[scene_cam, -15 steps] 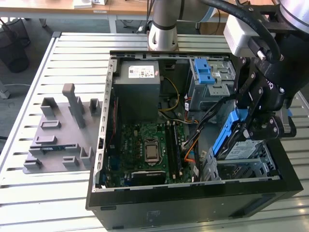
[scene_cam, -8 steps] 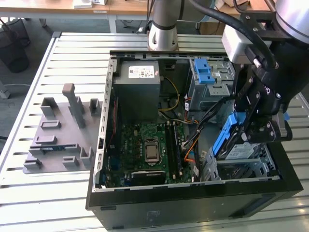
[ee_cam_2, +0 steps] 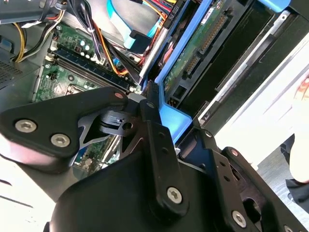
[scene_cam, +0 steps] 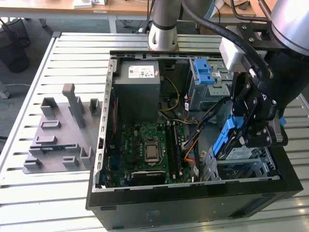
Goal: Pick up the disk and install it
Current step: 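Insert the disk into the insertion slot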
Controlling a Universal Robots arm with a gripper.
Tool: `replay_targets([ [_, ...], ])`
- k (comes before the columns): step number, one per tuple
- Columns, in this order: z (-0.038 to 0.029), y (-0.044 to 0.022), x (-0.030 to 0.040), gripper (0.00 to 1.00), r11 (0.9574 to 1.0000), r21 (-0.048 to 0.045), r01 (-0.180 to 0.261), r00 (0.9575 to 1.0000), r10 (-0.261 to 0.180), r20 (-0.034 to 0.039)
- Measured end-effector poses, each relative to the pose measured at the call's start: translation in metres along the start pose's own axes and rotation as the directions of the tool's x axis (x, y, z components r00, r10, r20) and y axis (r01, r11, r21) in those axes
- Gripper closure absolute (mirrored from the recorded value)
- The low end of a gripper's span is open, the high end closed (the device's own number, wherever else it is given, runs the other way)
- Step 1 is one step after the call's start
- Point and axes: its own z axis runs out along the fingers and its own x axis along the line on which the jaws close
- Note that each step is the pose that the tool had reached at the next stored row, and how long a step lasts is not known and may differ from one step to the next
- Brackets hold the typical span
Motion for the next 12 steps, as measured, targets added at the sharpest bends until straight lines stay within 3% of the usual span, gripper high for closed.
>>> replay_targets([
  [12,0.0007,0.0,0.0001,0.62,1.0,0.0,0.0,1.0,0.0,-0.0002],
])
